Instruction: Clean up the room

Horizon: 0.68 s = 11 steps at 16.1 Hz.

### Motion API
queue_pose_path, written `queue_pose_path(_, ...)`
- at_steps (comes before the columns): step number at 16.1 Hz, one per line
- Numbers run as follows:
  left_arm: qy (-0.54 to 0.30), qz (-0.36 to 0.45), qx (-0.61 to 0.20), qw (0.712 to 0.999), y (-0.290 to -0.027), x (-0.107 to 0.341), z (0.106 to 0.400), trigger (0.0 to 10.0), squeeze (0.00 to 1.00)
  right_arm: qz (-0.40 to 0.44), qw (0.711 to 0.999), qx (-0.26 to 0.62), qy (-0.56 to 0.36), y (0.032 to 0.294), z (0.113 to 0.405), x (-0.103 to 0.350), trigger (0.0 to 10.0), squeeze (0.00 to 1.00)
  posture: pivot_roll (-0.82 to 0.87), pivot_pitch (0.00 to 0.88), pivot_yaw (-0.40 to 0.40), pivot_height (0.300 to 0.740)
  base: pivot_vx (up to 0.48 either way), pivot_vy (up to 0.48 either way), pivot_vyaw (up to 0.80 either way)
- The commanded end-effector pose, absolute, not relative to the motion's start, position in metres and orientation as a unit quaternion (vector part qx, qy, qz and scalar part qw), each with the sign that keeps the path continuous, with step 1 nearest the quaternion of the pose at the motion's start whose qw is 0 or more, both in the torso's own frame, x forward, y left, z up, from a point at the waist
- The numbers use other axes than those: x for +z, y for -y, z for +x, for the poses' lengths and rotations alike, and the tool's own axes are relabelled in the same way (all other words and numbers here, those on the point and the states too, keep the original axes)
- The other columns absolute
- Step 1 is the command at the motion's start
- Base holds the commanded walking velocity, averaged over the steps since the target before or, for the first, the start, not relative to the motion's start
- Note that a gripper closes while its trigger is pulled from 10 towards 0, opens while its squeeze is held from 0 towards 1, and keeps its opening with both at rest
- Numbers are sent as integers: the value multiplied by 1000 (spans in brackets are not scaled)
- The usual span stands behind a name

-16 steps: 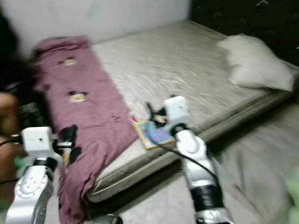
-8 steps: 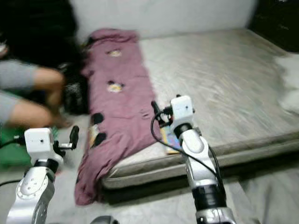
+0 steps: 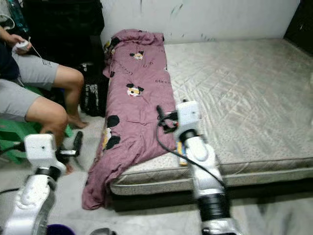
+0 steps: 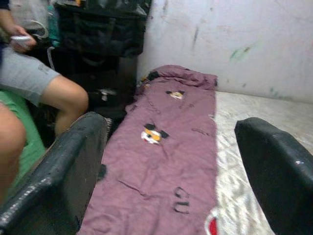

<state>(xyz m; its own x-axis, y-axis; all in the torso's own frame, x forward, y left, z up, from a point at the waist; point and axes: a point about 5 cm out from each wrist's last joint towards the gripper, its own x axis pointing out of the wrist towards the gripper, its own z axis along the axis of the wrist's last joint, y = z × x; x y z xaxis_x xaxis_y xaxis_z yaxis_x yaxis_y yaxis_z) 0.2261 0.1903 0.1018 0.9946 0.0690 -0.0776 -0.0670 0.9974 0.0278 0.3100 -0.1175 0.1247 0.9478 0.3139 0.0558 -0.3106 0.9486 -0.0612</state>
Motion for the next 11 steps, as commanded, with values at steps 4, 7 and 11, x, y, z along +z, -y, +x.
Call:
queue_pose_path(4, -30, 10, 28, 999, -191, 106, 227, 10000, 0, -27, 986, 161, 34, 117, 311, 127, 10000, 0, -33, 11, 0, 740, 369, 0, 0)
queue_pose_path(7, -29, 10, 27, 999, -191, 106, 227, 10000, 0, -27, 986, 162, 34, 117, 311, 127, 10000, 0, -31, 12, 1, 740, 480, 0, 0)
queue_pose_path(11, -30, 10, 25, 999, -191, 106, 227, 10000, 0, -26, 986, 162, 32, 116, 312, 127, 10000, 0, -33, 11, 1, 740, 456, 0, 0)
